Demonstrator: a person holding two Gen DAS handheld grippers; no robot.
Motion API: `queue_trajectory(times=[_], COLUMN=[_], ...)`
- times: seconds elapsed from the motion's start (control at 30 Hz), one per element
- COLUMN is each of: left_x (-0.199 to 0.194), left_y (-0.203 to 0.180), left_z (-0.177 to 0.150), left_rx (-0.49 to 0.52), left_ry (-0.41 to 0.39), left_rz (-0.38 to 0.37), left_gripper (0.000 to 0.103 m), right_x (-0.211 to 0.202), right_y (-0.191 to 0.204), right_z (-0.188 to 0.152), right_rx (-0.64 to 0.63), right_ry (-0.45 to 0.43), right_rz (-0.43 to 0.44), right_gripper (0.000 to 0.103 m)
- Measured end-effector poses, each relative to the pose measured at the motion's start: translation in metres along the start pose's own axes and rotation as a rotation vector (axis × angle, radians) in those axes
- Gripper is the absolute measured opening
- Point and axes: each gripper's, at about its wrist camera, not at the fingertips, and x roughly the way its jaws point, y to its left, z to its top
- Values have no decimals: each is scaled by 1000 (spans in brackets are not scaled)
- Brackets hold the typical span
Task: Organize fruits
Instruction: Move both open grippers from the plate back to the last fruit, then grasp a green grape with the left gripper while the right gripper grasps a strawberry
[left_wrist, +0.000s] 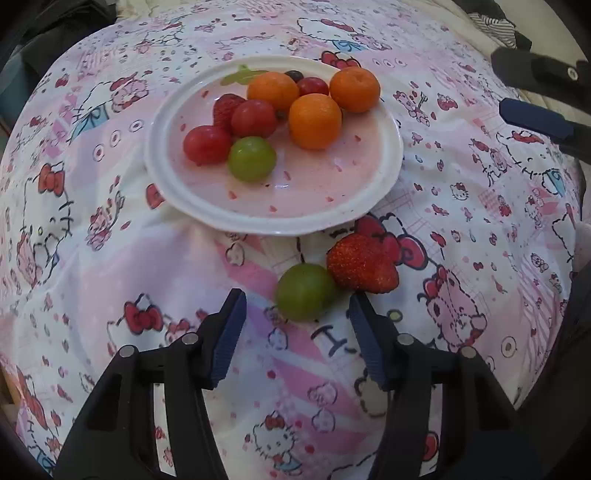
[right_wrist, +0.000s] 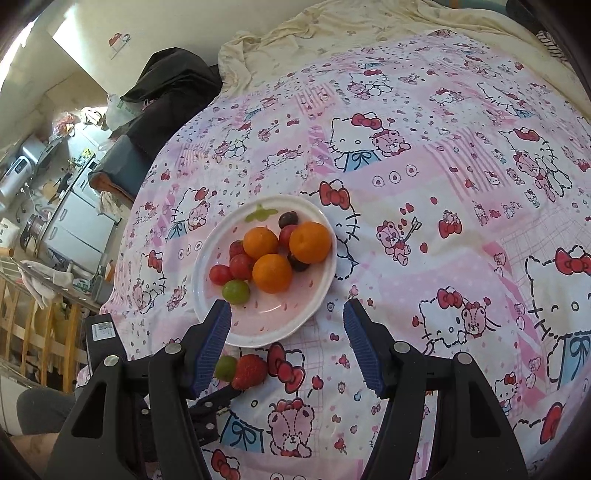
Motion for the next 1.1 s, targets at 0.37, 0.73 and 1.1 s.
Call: queue_trajectory(times=[0.37,0.73,1.1], left_x=[-1,-55,-75], left_y=[0,61,85], left_z=[6,-5,-16], left_rx=[-15,-242,-350], left_ry=[12,-78,-134], left_rz=[-30,23,23], left_gripper=[26,26,26], right_x=[6,41,96], right_y=[5,31,77], right_z=[-1,-21,-67], right_rx=[-28,-107,-311], right_ry=[16,155,288], right_rz=[2,21,-94], right_gripper=[67,67,67])
